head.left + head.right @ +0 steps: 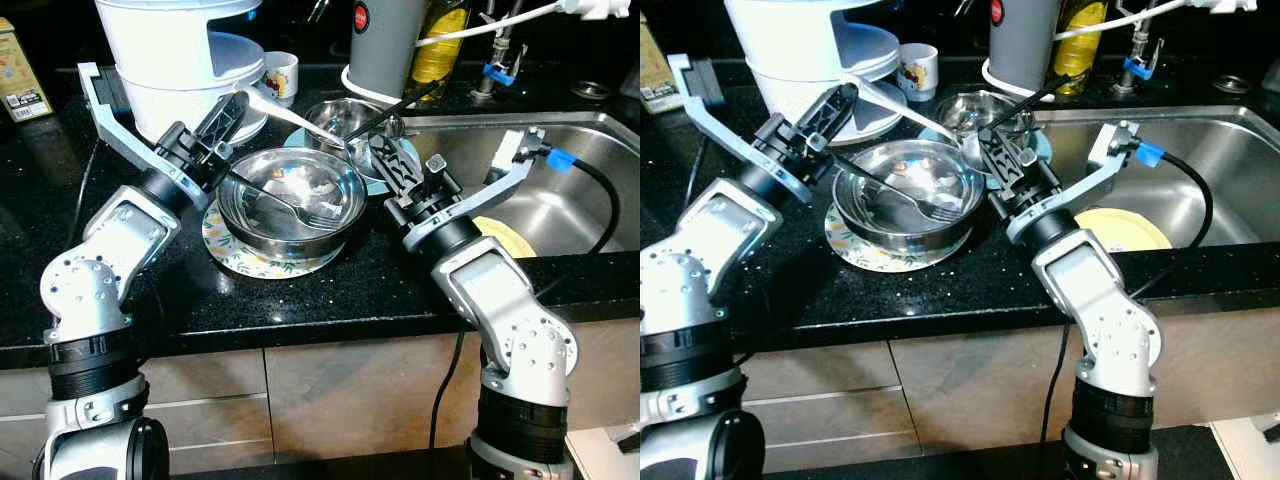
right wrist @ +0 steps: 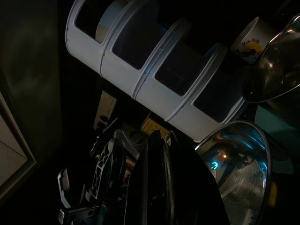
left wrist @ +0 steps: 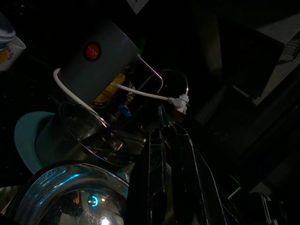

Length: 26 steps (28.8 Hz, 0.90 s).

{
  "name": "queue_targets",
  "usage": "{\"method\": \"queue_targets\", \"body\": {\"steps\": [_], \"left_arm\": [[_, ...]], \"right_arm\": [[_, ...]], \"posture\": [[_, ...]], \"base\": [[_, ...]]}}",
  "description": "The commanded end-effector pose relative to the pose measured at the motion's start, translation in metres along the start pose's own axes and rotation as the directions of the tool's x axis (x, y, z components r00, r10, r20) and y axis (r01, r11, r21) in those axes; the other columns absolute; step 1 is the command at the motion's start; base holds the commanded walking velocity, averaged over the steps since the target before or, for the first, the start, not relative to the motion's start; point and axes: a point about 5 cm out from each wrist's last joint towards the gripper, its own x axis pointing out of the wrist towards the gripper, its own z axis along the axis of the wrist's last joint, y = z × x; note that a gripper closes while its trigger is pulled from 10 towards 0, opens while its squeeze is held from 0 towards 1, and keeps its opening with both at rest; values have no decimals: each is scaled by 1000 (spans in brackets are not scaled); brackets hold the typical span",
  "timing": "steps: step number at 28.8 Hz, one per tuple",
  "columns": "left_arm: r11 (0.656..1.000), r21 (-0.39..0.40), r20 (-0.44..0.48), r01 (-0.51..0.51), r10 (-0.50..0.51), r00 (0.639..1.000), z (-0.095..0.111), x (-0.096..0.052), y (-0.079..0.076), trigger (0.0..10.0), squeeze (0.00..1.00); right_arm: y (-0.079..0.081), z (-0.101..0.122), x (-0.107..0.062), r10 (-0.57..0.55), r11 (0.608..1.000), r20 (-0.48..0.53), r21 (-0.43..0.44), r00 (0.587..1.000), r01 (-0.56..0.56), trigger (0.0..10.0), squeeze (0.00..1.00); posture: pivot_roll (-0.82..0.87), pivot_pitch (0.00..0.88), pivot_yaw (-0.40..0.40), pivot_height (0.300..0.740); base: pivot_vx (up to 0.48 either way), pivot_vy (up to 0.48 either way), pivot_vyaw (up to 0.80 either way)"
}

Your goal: Kitchen organization

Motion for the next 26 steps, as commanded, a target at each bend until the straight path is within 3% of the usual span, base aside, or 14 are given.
{"method": "queue_targets", "body": {"steps": [1,3,4,5,17,18,23,26], "left_arm": [[999,38,-10,33,-33,999,2,1,-7,0,0],[999,44,-11,30,-30,1000,2,1,-7,0,0],[998,57,-16,17,-16,1000,2,1,-6,3294,0],[998,60,-16,1,0,1000,1,1,-5,10000,1000],[996,68,-5,-56,56,998,3,2,0,10000,1000],[995,59,32,-86,84,996,7,2,4,10000,0],[991,33,103,-129,125,987,20,-2,10,10000,0],[987,49,163,-155,145,976,32,-9,14,10000,0]], "right_arm": [[-5,0,-1,-40,999,-1,-7,999,40,0,0],[-5,0,-1,-40,999,0,-6,999,40,0,0],[-6,0,-1,-41,999,3,-5,999,41,0,0],[-6,1,-1,-43,999,7,-5,999,43,0,0],[-8,7,0,-57,998,56,21,997,56,0,0],[-10,12,0,-71,997,83,22,994,70,0,0],[-16,27,-3,-107,994,153,39,982,102,0,0],[-18,46,-6,-114,992,253,77,961,97,0,0]], "posture": [[1,250,19,740],[1,250,19,740],[1,250,19,740],[1,250,19,740],[2,249,18,740],[3,247,20,740],[4,245,23,740],[4,244,22,740]], "base": [[0,0,0],[0,0,0],[0,0,0],[0,0,0],[0,0,0],[0,0,0],[0,0,0],[0,0,0]]}}
